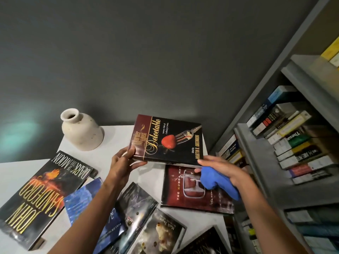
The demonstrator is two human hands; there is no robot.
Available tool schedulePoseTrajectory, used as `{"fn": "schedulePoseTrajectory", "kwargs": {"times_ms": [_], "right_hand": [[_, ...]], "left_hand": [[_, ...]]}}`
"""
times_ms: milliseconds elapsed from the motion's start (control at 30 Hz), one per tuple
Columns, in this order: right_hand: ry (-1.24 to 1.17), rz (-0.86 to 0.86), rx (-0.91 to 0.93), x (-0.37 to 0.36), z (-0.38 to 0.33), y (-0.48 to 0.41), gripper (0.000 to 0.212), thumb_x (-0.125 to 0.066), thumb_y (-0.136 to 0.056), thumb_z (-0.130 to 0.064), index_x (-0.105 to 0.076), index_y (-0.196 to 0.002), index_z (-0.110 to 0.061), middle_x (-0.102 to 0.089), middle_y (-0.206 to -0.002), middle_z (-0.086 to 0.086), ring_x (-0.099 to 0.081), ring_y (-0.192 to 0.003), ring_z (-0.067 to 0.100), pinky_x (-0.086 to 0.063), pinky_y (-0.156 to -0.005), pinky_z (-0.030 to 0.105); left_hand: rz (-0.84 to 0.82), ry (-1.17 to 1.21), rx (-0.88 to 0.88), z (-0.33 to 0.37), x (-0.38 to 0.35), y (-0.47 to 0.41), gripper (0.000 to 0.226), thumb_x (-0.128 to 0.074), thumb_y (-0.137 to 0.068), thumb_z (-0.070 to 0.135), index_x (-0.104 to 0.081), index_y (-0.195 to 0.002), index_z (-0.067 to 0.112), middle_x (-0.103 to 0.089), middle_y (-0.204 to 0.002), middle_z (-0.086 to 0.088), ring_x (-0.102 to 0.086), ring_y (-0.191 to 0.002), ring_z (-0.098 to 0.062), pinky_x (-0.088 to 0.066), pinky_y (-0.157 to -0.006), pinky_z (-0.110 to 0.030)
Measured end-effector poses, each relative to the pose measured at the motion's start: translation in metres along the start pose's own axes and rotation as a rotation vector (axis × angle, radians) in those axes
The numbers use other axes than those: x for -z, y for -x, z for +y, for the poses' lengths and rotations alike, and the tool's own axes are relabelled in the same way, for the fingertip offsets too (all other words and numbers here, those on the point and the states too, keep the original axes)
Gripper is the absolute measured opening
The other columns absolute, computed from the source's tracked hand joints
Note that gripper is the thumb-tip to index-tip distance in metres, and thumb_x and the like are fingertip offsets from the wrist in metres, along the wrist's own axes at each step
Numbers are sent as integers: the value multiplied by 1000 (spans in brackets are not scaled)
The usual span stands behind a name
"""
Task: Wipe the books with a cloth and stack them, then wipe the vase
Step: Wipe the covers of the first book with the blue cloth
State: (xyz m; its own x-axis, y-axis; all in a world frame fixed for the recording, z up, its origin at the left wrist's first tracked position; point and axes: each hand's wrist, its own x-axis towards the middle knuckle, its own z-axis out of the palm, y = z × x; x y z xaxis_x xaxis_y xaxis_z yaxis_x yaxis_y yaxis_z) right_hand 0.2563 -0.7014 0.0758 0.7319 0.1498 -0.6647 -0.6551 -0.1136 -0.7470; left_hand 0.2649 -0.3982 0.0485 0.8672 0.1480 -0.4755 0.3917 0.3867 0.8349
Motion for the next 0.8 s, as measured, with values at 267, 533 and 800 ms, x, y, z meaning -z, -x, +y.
{"fn": "schedulePoseTrajectory", "kwargs": {"times_ms": [267, 533, 800], "right_hand": [[158, 145, 4, 3, -5, -30, 15, -65, -89, -16, -66, -104, -15, -69, -107, 9, -66, -95, 16, -53, -86, 25], [402, 656, 607, -70, -26, -28, 33, -77, -76, -40, -59, -95, -19, -54, -96, -4, -52, -83, 4, -39, -71, 7], [764, 794, 762, -58, -6, -34, 23, -71, -84, -14, -67, -106, -15, -55, -106, 4, -63, -76, 21, -53, -63, 26]], "left_hand": [[66, 130, 113, -32, -1, -13, 32, -51, -97, 7, -52, -123, -11, -66, -98, -22, -71, -76, -31, -62, -61, -39], [77, 124, 25, -37, -10, -10, 34, -48, -100, 14, -53, -126, -7, -68, -97, -16, -69, -85, -28, -62, -71, -39], [65, 208, -9, -33, -10, 2, 20, -43, -101, 17, -62, -105, 9, -74, -79, 1, -72, -72, -13, -61, -63, -30]]}}
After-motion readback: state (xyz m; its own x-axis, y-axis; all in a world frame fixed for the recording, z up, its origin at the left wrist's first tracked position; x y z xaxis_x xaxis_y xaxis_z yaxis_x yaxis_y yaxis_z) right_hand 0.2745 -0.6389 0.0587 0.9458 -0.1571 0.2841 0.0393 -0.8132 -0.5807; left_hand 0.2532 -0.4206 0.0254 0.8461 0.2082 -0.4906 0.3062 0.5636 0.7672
